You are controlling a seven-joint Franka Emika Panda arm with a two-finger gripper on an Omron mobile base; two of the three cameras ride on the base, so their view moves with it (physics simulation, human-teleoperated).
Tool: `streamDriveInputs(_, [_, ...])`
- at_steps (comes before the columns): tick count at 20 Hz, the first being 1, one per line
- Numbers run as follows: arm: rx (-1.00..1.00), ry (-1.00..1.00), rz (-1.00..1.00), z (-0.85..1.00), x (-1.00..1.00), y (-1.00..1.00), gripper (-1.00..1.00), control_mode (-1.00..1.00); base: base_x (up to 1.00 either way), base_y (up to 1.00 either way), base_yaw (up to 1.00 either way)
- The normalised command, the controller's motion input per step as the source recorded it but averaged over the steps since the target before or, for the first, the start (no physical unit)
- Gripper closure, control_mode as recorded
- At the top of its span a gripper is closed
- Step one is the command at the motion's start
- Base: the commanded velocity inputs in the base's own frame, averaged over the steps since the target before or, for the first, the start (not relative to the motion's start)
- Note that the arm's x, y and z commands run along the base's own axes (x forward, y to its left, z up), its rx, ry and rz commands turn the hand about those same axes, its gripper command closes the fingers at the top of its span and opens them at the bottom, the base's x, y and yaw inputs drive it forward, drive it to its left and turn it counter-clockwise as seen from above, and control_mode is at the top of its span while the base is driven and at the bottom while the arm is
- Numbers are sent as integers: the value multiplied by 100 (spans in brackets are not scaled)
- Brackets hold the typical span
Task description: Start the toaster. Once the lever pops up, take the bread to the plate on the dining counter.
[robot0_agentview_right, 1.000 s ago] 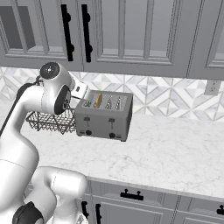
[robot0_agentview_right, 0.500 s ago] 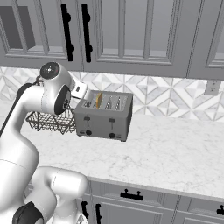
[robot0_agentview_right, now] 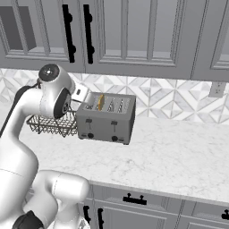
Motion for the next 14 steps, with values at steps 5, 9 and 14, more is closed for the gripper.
streamDriveInputs(5, [0,-3,0,-13,-36,-18,-100,-100,0,0,0])
streamDriveInputs(9, [0,0,0,-26,-3,-23,-100,-100,0,0,0])
streamDriveInputs(14, [0,0,0,-27,27,-6,-100,-100,0,0,0])
